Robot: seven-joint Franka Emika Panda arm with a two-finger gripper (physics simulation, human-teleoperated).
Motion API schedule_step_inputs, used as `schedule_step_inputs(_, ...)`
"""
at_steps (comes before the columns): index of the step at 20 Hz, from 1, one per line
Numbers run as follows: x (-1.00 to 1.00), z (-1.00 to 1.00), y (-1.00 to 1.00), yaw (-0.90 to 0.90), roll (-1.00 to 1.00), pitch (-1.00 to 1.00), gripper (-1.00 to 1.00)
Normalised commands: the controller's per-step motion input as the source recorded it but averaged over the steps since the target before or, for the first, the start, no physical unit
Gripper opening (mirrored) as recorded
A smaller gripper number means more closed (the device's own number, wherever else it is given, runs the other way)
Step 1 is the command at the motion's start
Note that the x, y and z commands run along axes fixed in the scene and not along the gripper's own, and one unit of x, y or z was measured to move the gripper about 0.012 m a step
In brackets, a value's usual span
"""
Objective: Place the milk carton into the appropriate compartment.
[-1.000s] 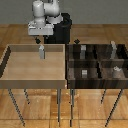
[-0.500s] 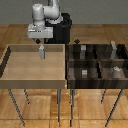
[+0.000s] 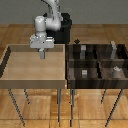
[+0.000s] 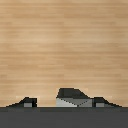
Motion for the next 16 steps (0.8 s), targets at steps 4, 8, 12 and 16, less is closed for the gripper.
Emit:
schedule_step_inputs(4,0.00,0.00,0.00,0.00,0.00,0.00,-1.00)
schedule_step_inputs(8,0.00,0.25,0.00,0.00,0.00,0.00,-1.00)
schedule_step_inputs(12,0.00,1.00,0.00,0.00,0.00,0.00,-1.00)
schedule_step_inputs(16,0.00,1.00,0.00,0.00,0.00,0.00,-1.00)
